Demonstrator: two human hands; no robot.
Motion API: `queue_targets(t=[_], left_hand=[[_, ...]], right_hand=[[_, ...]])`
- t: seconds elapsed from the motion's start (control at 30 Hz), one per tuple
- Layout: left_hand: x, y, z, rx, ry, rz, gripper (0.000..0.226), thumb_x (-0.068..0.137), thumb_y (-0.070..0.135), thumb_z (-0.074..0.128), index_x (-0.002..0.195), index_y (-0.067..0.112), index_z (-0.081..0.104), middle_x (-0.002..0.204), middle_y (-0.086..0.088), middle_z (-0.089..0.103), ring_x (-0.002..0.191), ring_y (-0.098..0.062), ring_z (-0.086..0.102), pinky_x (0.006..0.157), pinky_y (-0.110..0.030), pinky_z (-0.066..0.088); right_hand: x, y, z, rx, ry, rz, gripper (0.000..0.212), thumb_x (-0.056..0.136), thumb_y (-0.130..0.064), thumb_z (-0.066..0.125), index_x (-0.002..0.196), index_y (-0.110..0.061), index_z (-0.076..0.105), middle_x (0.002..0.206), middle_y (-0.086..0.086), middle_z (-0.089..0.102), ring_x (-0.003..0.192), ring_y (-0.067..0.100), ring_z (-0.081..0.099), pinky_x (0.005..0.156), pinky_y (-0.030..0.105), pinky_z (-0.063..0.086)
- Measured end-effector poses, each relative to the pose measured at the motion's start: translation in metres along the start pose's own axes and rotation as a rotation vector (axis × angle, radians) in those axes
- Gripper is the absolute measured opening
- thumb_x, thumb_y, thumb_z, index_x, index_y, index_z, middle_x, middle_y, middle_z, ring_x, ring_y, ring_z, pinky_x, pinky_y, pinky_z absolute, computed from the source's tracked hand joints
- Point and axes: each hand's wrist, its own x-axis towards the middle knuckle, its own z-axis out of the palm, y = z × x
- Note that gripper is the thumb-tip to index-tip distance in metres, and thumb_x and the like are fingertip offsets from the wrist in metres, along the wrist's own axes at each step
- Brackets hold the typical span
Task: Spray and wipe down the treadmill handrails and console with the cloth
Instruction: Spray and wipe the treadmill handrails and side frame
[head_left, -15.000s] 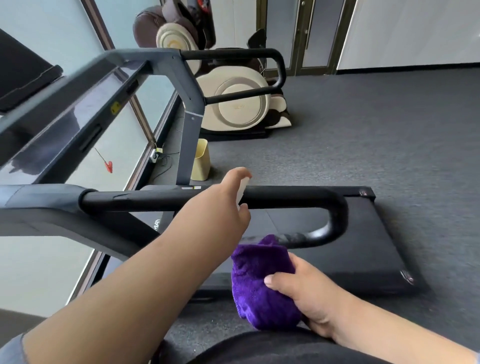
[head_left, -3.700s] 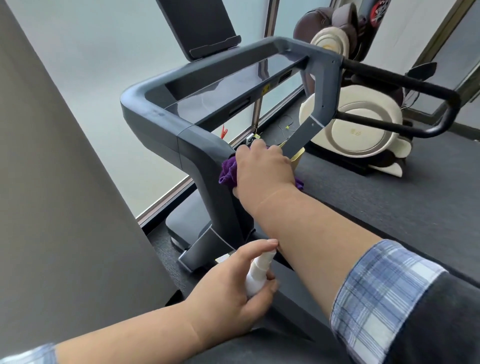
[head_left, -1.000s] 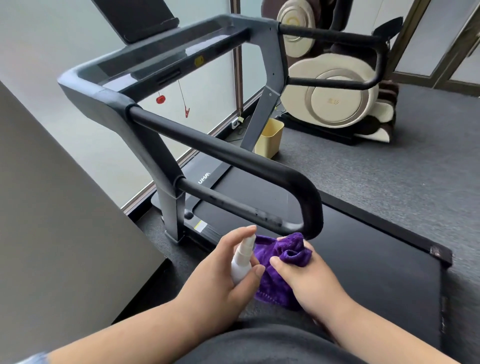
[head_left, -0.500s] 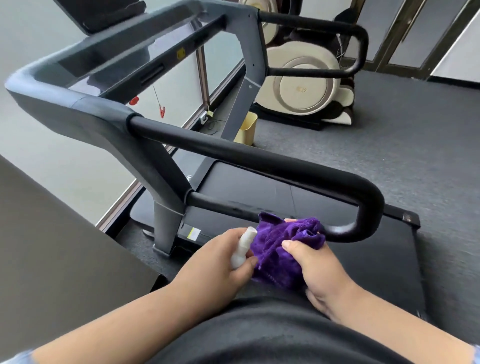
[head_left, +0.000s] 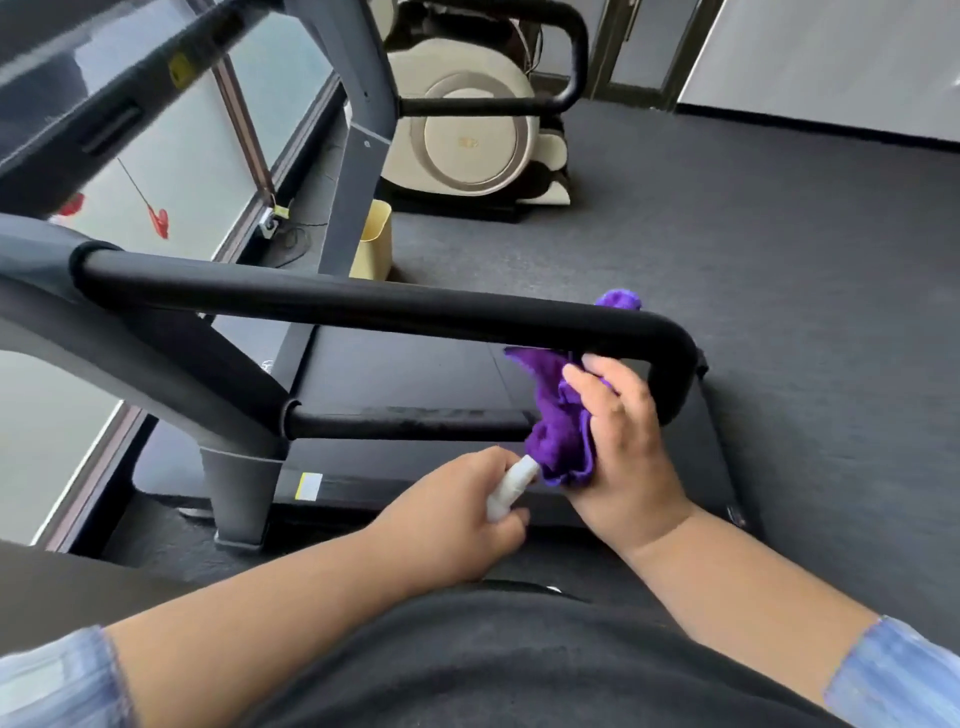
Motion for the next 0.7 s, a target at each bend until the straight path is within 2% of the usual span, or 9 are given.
queue_targets(t=[0.07, 0.13, 0.17, 0.23, 0.33, 0.4, 0.5, 0.6, 0.7], left_hand=[[0.002, 0.0, 0.004, 0.003, -0.023, -0.016, 0.018, 0.089, 0.036, 0.063, 0.103, 0.03, 0.052, 0.095, 0.013, 0.061, 0.086, -0.009, 0.058, 0.081, -0.034, 0.049], [0.004, -0.002, 0.006, -0.001, -0.031, -0.03, 0.023, 0.09, 0.036, 0.062, 0.111, 0.028, 0.055, 0.099, 0.013, 0.063, 0.089, -0.006, 0.058, 0.081, -0.03, 0.049], [0.004, -0.003, 0.007, -0.003, -0.033, -0.04, 0.024, 0.09, 0.036, 0.062, 0.112, 0.029, 0.056, 0.099, 0.014, 0.063, 0.088, -0.004, 0.058, 0.079, -0.028, 0.048], [0.006, -0.005, 0.01, -0.004, -0.033, -0.066, 0.022, 0.09, 0.037, 0.061, 0.11, 0.031, 0.055, 0.097, 0.015, 0.063, 0.085, -0.003, 0.058, 0.077, -0.027, 0.049], [0.009, -0.005, 0.015, -0.019, -0.023, -0.117, 0.019, 0.089, 0.038, 0.061, 0.106, 0.031, 0.053, 0.097, 0.014, 0.062, 0.088, -0.006, 0.059, 0.081, -0.034, 0.05], [0.009, -0.006, 0.016, -0.039, 0.004, -0.154, 0.022, 0.088, 0.037, 0.061, 0.108, 0.029, 0.054, 0.097, 0.014, 0.063, 0.09, -0.007, 0.06, 0.082, -0.037, 0.05], [0.005, -0.008, 0.017, -0.096, 0.066, -0.2, 0.03, 0.083, 0.044, 0.056, 0.11, 0.03, 0.056, 0.099, 0.014, 0.065, 0.092, -0.007, 0.061, 0.083, -0.039, 0.05], [0.004, -0.004, 0.019, -0.143, 0.104, -0.226, 0.034, 0.079, 0.046, 0.053, 0.108, 0.028, 0.058, 0.1, 0.012, 0.068, 0.094, -0.009, 0.064, 0.084, -0.04, 0.052], [0.006, -0.002, 0.021, -0.17, 0.126, -0.25, 0.034, 0.079, 0.044, 0.055, 0.108, 0.026, 0.059, 0.101, 0.011, 0.069, 0.094, -0.01, 0.065, 0.084, -0.041, 0.052]], right_hand=[[0.0, 0.018, 0.008, -0.254, -0.265, 0.043, 0.091, 0.069, -0.016, 0.089, 0.147, -0.009, 0.044, 0.15, 0.022, 0.037, 0.141, 0.038, 0.036, 0.12, 0.042, 0.029], [0.001, 0.028, 0.017, -0.46, -0.595, 0.181, 0.101, 0.077, -0.02, 0.083, 0.157, -0.021, 0.022, 0.163, 0.013, 0.01, 0.151, 0.036, 0.011, 0.122, 0.047, 0.022], [0.004, 0.031, 0.019, -0.515, -0.692, 0.23, 0.102, 0.081, -0.028, 0.079, 0.157, -0.027, 0.012, 0.164, 0.008, -0.002, 0.152, 0.034, 0.0, 0.124, 0.046, 0.017], [0.011, 0.036, 0.019, -0.528, -0.765, 0.25, 0.103, 0.08, -0.048, 0.076, 0.155, -0.031, 0.008, 0.164, 0.005, -0.008, 0.152, 0.035, -0.004, 0.123, 0.045, 0.01], [0.021, 0.037, 0.008, -0.447, -0.926, 0.223, 0.124, 0.063, -0.075, 0.072, 0.156, -0.033, 0.002, 0.165, 0.002, -0.011, 0.152, 0.035, -0.006, 0.124, 0.049, 0.005], [0.034, 0.036, -0.003, -0.362, -1.034, 0.259, 0.131, 0.052, -0.092, 0.058, 0.157, -0.037, 0.001, 0.166, -0.004, -0.011, 0.153, 0.03, -0.006, 0.123, 0.047, 0.008], [0.051, 0.04, -0.008, -0.241, -1.035, 0.313, 0.13, 0.046, -0.099, 0.045, 0.157, -0.039, 0.014, 0.168, -0.003, 0.002, 0.154, 0.023, 0.005, 0.121, 0.042, 0.018], [0.053, 0.047, 0.001, -0.304, -0.961, 0.245, 0.112, 0.057, -0.085, 0.065, 0.153, -0.044, 0.025, 0.159, 0.006, 0.024, 0.146, 0.029, 0.024, 0.115, 0.043, 0.031], [0.043, 0.054, 0.015, -0.432, -0.882, 0.167, 0.091, 0.07, -0.063, 0.079, 0.145, -0.045, 0.031, 0.143, 0.007, 0.035, 0.129, 0.034, 0.042, 0.101, 0.047, 0.046]])
